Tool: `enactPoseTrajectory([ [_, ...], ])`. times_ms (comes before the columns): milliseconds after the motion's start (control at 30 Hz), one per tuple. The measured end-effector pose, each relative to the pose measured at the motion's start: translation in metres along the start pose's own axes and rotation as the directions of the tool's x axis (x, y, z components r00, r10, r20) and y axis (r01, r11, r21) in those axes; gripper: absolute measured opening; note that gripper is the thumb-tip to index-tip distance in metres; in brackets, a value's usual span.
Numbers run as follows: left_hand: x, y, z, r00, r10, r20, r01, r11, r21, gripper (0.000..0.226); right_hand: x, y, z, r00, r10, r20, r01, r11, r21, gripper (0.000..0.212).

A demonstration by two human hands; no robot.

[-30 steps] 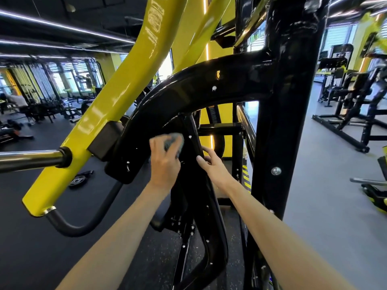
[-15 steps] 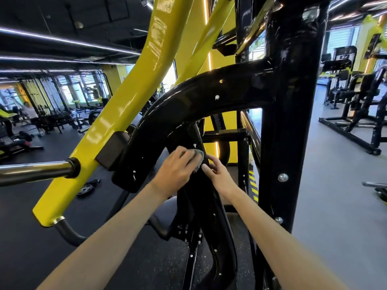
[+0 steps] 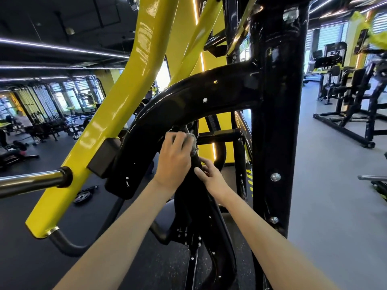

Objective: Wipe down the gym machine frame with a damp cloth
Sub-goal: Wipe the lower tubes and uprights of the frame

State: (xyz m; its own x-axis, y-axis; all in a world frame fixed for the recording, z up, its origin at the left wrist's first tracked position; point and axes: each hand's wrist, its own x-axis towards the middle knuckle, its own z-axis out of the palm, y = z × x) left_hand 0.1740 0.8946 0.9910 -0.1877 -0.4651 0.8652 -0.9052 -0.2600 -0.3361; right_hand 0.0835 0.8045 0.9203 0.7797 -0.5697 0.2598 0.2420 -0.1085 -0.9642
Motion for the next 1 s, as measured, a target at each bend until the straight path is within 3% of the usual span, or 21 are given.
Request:
enactPoseTrajectory([
  [33, -0.007, 0.004, 0.005, 1.000, 0.003, 0.015, -0.003, 1.000, -0.003, 0.021, 0.000, 0.000, 0.001, 1.000, -0.006, 0.001, 0.006, 1.000, -0.016, 0.031],
  [133, -0.036, 0.012, 0.017, 0.940, 0.238, 0.243, -0.239, 0.971, -0.024, 0.030, 0.000, 0.002, 0.001, 1.000, -0.024, -0.004, 0.023, 0.998, -0.059, 0.030],
  [200, -0.023, 0.002, 0.011, 0.922, 0.274, 0.273, -0.280, 0.960, -0.015, 0.034, -0.001, 0.001, 0.001, 1.000, -0.020, 0.002, 0.020, 0.999, -0.048, 0.032],
  [300, 0.010, -0.007, -0.007, 0.991, 0.057, 0.119, -0.059, 0.998, 0.008, 0.030, -0.003, -0.001, 0.000, 1.000, 0.014, 0.012, -0.014, 1.000, -0.001, 0.037],
  [367, 0.008, -0.005, -0.009, 0.998, -0.048, 0.041, 0.049, 0.999, -0.002, 0.032, -0.003, -0.001, 0.002, 1.000, 0.022, 0.012, -0.022, 1.000, -0.003, 0.035],
  [433, -0.019, 0.003, 0.000, 0.995, 0.041, 0.093, -0.044, 0.999, 0.022, 0.030, -0.003, -0.002, 0.002, 1.000, 0.017, 0.005, -0.016, 1.000, -0.025, 0.030],
  [500, -0.034, -0.001, 0.001, 0.948, 0.264, 0.177, -0.273, 0.962, 0.028, 0.026, -0.004, -0.003, 0.000, 1.000, 0.022, 0.018, -0.022, 1.000, -0.019, 0.031],
  [567, -0.019, -0.016, -0.005, 0.931, 0.322, 0.171, -0.335, 0.941, 0.053, 0.027, -0.004, -0.004, -0.002, 0.998, 0.040, 0.050, -0.041, 0.999, 0.013, 0.038],
  [667, 0.004, -0.023, -0.013, 0.995, 0.060, 0.076, -0.064, 0.996, 0.055, 0.030, -0.004, 0.001, -0.004, 0.996, 0.040, 0.080, -0.038, 0.999, -0.016, 0.055],
  [733, -0.010, -0.012, -0.004, 0.997, 0.022, 0.070, -0.024, 0.999, 0.031, 0.032, -0.004, 0.007, -0.007, 0.998, 0.026, 0.062, -0.024, 0.999, -0.027, 0.058],
  [767, -0.020, -0.002, -0.001, 0.982, 0.108, 0.157, -0.112, 0.994, 0.019, 0.032, -0.002, 0.010, -0.008, 0.999, 0.011, 0.044, -0.009, 0.999, -0.040, 0.057],
  [833, -0.035, 0.011, -0.003, 0.860, 0.347, 0.374, -0.369, 0.929, -0.014, 0.029, 0.002, 0.013, -0.009, 0.999, -0.013, 0.045, 0.016, 0.997, -0.071, 0.053],
  [867, -0.030, 0.009, -0.006, 0.810, 0.395, 0.434, -0.428, 0.903, -0.022, 0.026, 0.003, 0.014, -0.009, 0.999, -0.010, 0.050, 0.013, 0.998, -0.057, 0.050],
  [933, -0.007, -0.003, -0.010, 0.843, 0.361, 0.400, -0.413, 0.909, 0.051, 0.024, 0.002, 0.014, -0.006, 0.999, 0.027, 0.017, -0.027, 1.000, -0.003, 0.045],
  [1000, 0.015, -0.011, -0.013, 0.938, 0.199, 0.283, -0.241, 0.963, 0.120, 0.026, -0.002, 0.018, -0.003, 0.997, 0.071, -0.011, -0.070, 0.997, 0.041, 0.045],
])
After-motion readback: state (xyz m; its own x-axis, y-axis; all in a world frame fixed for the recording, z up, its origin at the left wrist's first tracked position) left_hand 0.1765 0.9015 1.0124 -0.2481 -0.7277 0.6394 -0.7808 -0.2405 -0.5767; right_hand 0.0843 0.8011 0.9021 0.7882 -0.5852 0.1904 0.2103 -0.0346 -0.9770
